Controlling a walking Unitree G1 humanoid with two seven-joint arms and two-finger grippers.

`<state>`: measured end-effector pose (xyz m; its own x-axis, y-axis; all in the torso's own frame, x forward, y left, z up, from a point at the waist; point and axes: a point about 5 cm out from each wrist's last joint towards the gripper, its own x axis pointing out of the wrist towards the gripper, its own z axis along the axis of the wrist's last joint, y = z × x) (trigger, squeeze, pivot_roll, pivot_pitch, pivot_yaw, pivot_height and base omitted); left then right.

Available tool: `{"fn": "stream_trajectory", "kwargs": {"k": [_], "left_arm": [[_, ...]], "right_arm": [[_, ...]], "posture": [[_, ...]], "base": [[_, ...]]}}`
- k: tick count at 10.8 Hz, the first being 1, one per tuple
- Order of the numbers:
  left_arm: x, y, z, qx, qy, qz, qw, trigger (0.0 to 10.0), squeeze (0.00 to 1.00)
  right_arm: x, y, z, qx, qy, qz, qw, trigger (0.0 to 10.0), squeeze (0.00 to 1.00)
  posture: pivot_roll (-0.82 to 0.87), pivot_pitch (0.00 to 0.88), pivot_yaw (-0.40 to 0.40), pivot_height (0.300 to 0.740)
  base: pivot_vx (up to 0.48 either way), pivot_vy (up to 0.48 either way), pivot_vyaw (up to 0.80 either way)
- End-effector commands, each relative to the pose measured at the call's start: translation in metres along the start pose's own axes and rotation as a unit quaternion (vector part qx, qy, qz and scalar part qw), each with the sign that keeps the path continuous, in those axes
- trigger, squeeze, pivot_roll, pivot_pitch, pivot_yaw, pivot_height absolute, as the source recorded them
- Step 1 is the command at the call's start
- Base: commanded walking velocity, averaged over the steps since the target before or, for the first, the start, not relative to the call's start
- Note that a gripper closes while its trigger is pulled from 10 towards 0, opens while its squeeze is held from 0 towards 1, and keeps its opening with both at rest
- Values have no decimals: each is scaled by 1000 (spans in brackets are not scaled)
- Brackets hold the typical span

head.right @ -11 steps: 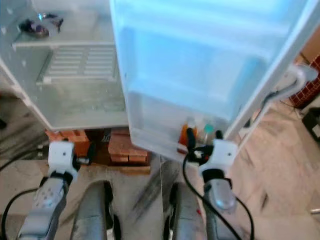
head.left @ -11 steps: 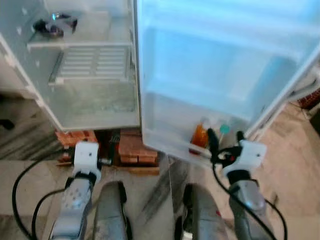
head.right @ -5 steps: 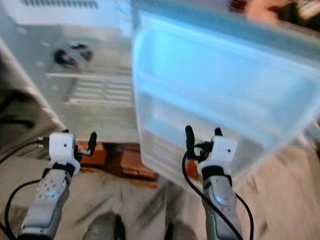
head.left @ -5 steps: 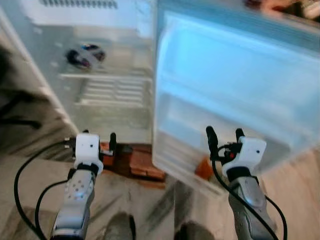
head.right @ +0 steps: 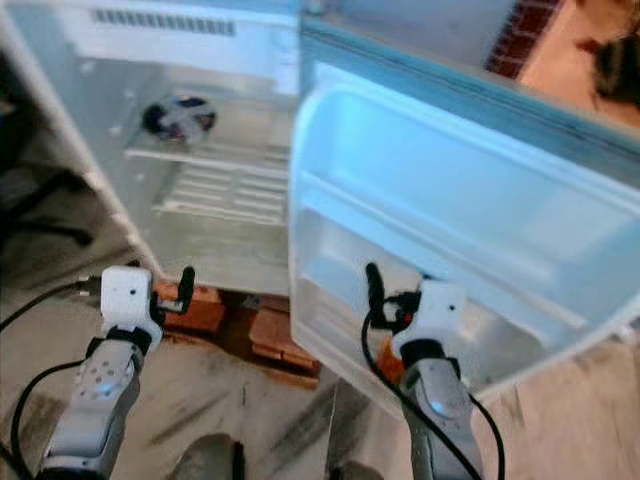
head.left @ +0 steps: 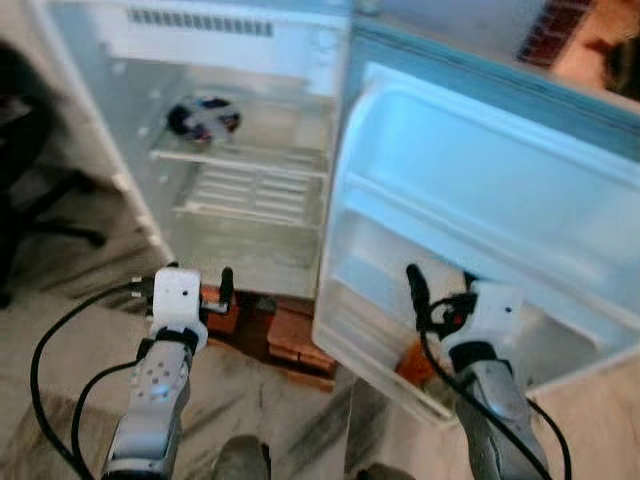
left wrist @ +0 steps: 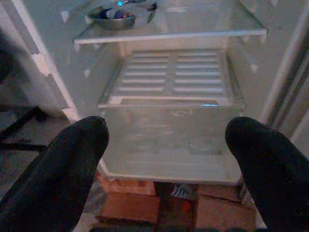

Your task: Restocking fridge

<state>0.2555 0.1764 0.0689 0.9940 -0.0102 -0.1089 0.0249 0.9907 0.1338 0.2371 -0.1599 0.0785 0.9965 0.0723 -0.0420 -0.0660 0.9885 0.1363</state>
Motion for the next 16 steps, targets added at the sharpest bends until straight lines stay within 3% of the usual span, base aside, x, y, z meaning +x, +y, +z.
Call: {"fn": "stream_trajectory", "kwargs": {"k": [1, 8, 12, 16], "left_arm": [[-1, -1, -5, 3, 12, 0, 1000, 10000, 0], [2, -6, -5, -1, 10, -8, 1000, 10000, 0], [3, -5, 0, -1, -8, -21, 1000, 10000, 0], [3, -2, 0, -25, -5, -20, 999, 10000, 0]], "right_arm": [[-4, -1, -5, 3, 15, 16, 1000, 10000, 0], [9, -1, -3, 14, 40, 146, 988, 10000, 0], [20, -19, 6, -16, -3, 42, 999, 10000, 0], [27, -18, 16, -36, -41, 20, 998, 10000, 0]], "posture": [[90, 65, -24, 740], [91, 56, -31, 740], [93, 71, -29, 740], [95, 71, -28, 740]], "base": [[-360, 0, 0], [-341, 0, 0], [0, 0, 0], [128, 0, 108]]}}
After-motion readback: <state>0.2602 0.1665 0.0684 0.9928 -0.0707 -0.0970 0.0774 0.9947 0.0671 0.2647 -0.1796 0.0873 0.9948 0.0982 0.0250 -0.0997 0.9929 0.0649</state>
